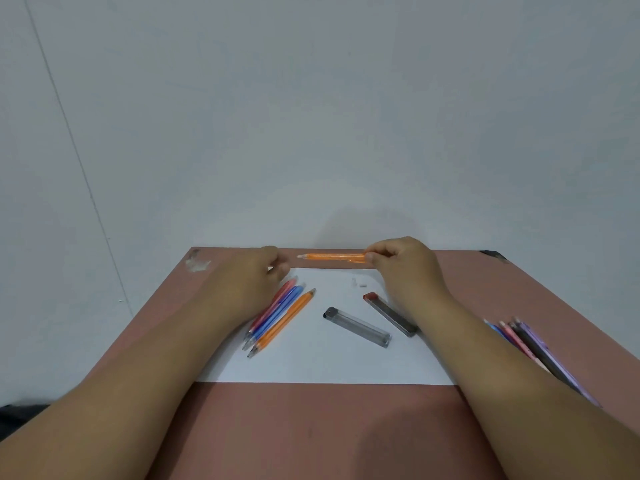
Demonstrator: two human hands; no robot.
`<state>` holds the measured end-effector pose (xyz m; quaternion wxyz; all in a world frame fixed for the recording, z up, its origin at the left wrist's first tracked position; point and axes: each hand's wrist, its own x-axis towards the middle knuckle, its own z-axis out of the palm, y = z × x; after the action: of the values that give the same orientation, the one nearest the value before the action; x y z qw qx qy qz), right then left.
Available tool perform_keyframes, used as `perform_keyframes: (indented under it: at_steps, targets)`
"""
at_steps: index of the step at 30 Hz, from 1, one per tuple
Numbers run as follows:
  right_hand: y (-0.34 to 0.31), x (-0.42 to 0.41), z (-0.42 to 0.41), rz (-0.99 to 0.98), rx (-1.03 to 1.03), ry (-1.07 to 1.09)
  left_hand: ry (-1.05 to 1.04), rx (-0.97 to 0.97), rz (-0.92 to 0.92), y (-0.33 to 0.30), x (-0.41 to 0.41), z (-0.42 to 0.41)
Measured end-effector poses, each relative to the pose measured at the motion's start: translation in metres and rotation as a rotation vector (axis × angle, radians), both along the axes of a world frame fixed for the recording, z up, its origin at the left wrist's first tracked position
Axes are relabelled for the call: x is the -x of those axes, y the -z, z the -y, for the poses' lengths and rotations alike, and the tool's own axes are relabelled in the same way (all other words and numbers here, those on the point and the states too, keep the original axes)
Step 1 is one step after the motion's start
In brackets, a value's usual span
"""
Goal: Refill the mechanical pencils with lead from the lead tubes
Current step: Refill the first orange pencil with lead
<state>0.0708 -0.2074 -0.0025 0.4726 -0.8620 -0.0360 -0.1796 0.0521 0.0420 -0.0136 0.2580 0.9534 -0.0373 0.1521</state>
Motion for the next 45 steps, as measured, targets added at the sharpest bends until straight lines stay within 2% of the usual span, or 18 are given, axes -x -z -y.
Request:
perform_keyframes:
  at_steps: [11, 17, 21, 27, 30, 36, 45]
  targets:
    - [0.007, 0.001, 0.0, -0.194, -0.023, -0.039, 0.001, -0.037, 0.022, 0.001, 0.003, -0.005]
    - [0.008, 0.0, 0.0, -0.22, 0.077, -0.057, 0.0, -0.133, -0.013, -0.002, 0.002, -0.004]
    - [0.006, -0.002, 0.002, -0.156, 0.128, -0.018, -0.009, -0.186, -0.043, 0.0, -0.001, -0.003]
    - [-0.01, 0.004, 0.012, -0.13, 0.363, 0.006, -0.035, -0.178, -0.053, 0.0, -0.003, -0.007]
    - [-0.016, 0.011, 0.011, -0.131, 0.446, -0.053, -0.05, -0.146, -0.055, 0.0, -0.004, -0.009]
    - [-0.033, 0.039, -0.004, -0.198, 0.484, -0.288, -0.052, -0.118, -0.039, -0.001, -0.003, -0.011]
    - [-0.035, 0.055, -0.021, -0.271, 0.701, -0.342, -0.062, -0.104, -0.015, -0.004, 0.0, -0.01]
